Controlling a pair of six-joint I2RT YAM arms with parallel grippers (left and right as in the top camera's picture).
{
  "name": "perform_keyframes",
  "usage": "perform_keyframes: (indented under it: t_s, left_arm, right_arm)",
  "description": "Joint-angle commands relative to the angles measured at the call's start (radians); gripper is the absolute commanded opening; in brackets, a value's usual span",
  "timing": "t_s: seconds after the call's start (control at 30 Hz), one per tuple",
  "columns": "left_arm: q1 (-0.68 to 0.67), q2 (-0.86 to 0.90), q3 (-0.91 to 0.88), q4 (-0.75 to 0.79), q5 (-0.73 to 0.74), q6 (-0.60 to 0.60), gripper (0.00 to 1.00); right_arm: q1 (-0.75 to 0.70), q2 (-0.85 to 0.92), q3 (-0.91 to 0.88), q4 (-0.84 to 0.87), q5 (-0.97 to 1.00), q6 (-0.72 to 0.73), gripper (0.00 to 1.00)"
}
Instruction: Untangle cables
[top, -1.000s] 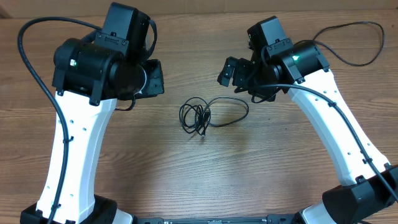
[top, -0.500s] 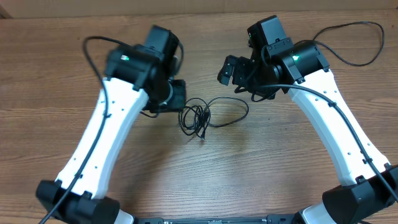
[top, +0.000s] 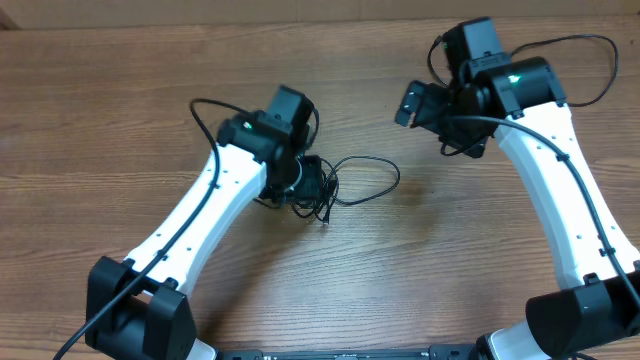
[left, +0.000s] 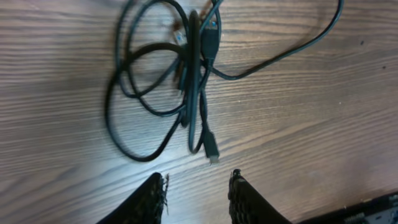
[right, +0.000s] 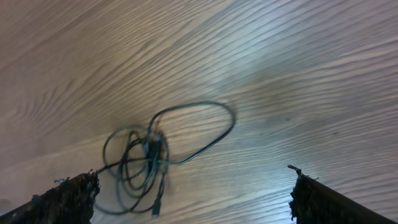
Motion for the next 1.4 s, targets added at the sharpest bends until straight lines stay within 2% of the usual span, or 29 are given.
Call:
perform_keyframes:
  t_s: [0.0,0.1,0.2,0.57,0.93,1.17,1.37]
  left_arm:
    - [-0.028,-0.003,-0.06,0.061,0.022,-0.055,0.33]
    - [-0.039,-0.003,-0.094,0.115,0.01,-0.107,0.3]
    - [-0.038,-0.003,-0.116,0.119,-0.055,-0.164,0.31]
    - [-0.039,-0.003,-0.127,0.131,-0.097,-0.162,0.38]
    - [-0.053,-0.003,-0.175,0.186,-0.079,-0.187,0.36]
    - [-0.053,-0.002,-0.182,0.196,-0.076,-0.187,0.31]
    - [-0.053,-0.002,-0.182,0.209,-0.075,-0.187,0.21]
  right_arm:
    - [-0.002,-0.005,-0.043,0.008,0.011,-0.008,1.0]
    - [-0.002,-0.003,-0.081,0.016,0.011,-0.008,1.0]
    - [-0.002,-0.001,-0.112,0.018,0.011,-0.008,1.0]
    - [-0.002,0.001,-0.123,0.027,0.015,-0.008,1.0]
    - [0.0,0.001,-0.123,0.018,0.01,-0.008,1.0]
    - [0.0,0.001,-0.123,0.016,0.009,-0.008,1.0]
    - [0.0,0.001,-0.123,0.014,0.01,-0.008,1.0]
